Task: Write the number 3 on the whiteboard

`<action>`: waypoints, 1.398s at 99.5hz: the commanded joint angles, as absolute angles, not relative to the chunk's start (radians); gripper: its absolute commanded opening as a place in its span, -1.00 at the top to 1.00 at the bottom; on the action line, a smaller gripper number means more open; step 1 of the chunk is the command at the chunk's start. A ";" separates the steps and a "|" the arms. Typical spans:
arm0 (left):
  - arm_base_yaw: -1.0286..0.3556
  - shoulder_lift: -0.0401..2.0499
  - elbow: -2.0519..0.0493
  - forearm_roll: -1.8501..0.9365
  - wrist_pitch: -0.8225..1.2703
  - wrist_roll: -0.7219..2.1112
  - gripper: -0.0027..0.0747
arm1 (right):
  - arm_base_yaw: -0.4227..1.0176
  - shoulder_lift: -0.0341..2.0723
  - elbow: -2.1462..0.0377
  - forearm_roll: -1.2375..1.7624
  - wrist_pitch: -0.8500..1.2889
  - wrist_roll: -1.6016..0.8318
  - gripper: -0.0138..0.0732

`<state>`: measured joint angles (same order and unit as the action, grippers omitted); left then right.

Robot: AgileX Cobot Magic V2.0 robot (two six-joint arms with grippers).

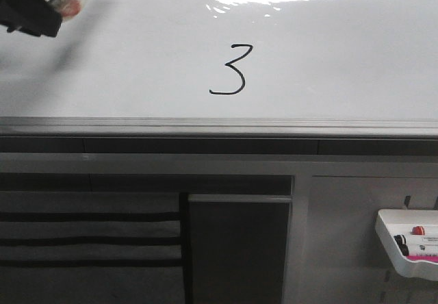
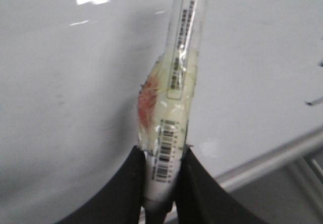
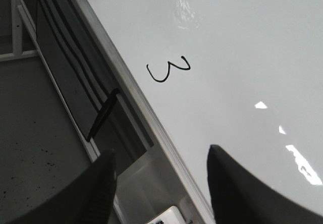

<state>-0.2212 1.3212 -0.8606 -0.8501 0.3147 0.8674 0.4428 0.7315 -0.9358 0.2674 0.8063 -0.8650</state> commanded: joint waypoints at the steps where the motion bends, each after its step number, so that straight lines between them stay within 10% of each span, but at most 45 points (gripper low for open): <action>1: -0.206 1.334 -0.863 -0.986 0.158 0.853 0.64 | 0.436 0.731 -0.948 0.277 0.752 -0.861 -0.14; 47: -0.208 1.433 -0.868 -1.002 0.096 0.867 0.60 | 0.436 0.731 -0.923 0.277 0.748 -0.861 -0.14; 77: -0.208 1.403 -0.868 -0.917 0.103 0.867 -0.34 | 0.436 0.731 -0.923 0.277 0.748 -0.820 -0.14; 110: -0.208 1.090 -0.868 -0.639 0.480 0.833 -0.34 | 0.436 0.729 -0.916 -0.029 0.852 0.010 -0.04; 139: -0.208 0.750 -0.842 -0.299 0.582 0.423 -0.34 | 0.436 0.615 -0.797 -0.224 0.720 0.219 0.42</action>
